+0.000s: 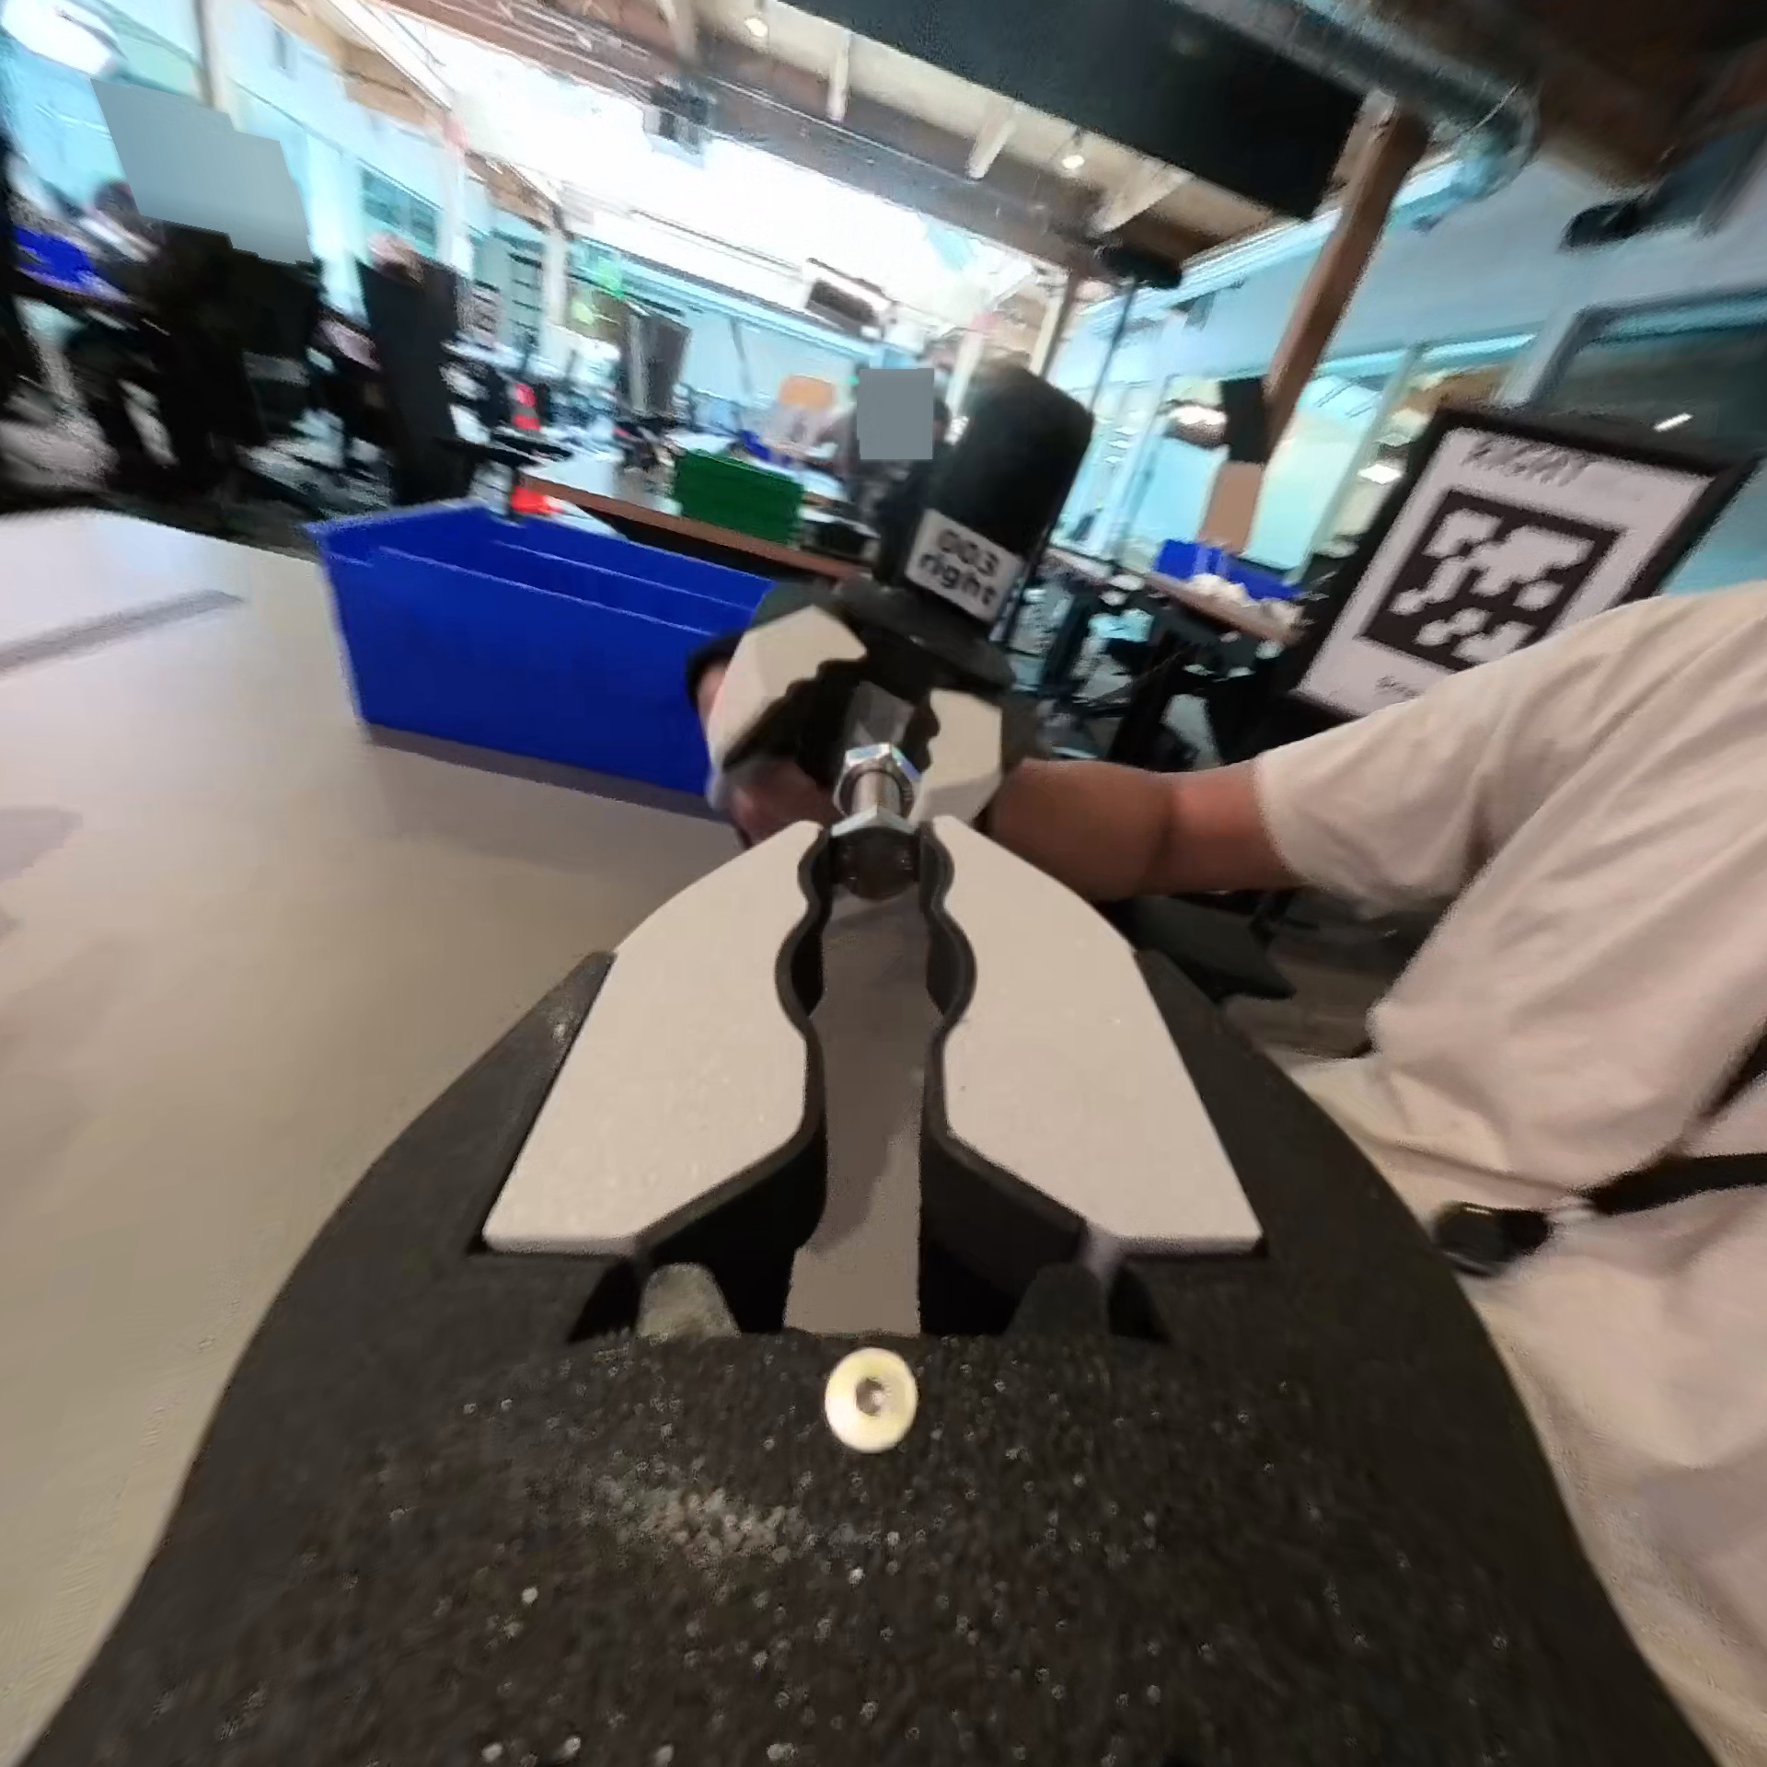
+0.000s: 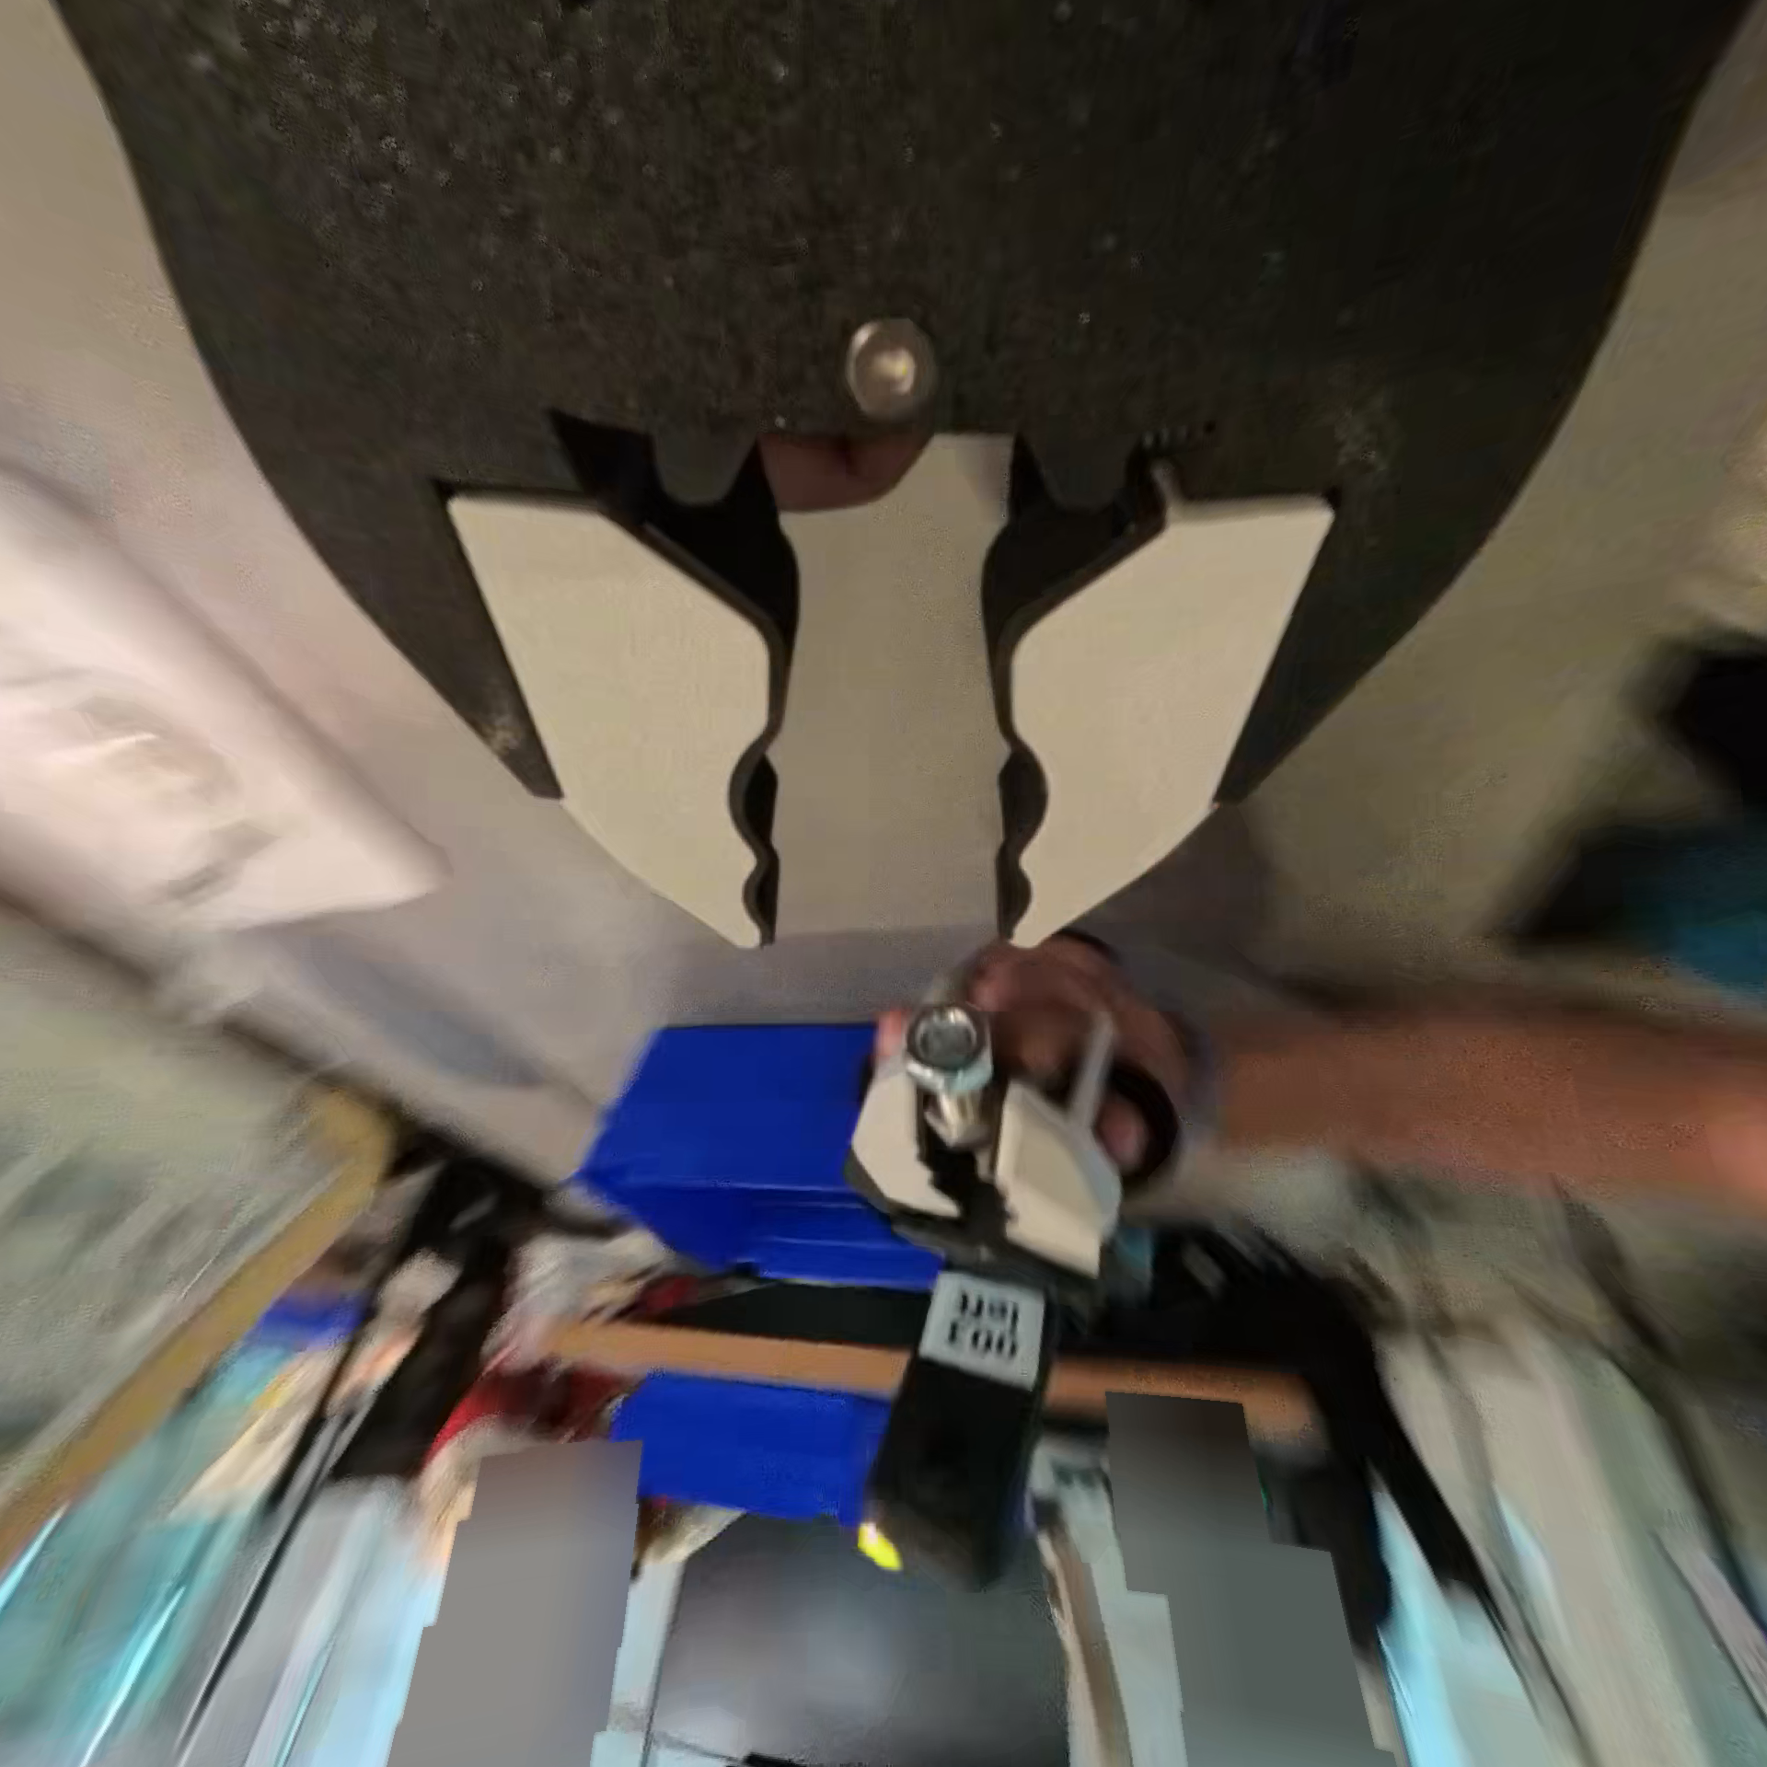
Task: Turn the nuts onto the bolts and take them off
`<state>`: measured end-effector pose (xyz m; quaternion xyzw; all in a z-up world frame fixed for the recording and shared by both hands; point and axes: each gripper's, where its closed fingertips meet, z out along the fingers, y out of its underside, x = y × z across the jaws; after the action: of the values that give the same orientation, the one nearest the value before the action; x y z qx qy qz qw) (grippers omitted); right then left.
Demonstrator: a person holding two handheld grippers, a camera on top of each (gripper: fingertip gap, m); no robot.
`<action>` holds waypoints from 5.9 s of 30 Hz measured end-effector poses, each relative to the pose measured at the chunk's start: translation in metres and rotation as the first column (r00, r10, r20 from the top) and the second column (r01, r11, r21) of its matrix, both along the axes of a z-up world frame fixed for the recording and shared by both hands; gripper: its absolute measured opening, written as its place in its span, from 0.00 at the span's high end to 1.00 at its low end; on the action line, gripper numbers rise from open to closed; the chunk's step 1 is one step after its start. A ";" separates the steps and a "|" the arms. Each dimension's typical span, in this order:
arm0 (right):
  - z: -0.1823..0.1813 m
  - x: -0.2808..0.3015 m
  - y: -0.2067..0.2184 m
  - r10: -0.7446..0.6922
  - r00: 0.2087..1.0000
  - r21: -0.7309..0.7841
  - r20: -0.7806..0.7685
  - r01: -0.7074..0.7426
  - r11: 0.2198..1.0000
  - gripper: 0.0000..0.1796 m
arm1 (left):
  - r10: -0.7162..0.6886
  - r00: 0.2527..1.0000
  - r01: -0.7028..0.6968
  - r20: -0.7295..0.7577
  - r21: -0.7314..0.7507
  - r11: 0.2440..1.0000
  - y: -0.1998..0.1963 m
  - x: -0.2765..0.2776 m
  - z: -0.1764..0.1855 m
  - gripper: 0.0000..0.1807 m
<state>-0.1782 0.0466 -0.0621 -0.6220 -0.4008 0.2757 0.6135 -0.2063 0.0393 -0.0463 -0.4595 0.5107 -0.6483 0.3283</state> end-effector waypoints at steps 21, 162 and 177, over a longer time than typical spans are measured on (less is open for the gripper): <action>0.002 -0.019 -0.025 -0.081 0.973 0.359 0.216 -0.002 0.934 0.90 | -0.083 0.995 0.087 -0.051 0.071 0.994 -0.025 0.006 -0.014 0.91; 0.014 -0.016 -0.023 -0.366 0.888 0.685 0.278 0.084 0.724 0.75 | -0.041 0.996 0.040 0.079 0.004 0.999 -0.017 0.001 0.014 0.91; 0.016 -0.022 -0.034 -0.069 0.988 0.364 0.140 0.014 0.931 0.90 | -0.039 0.999 0.036 0.014 0.164 0.986 -0.031 0.007 -0.001 0.91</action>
<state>-0.2001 0.0122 -0.0463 -0.5256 -0.4766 0.1365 0.6913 -0.1991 0.0081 -0.0477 -0.4159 0.5678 -0.6141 0.3571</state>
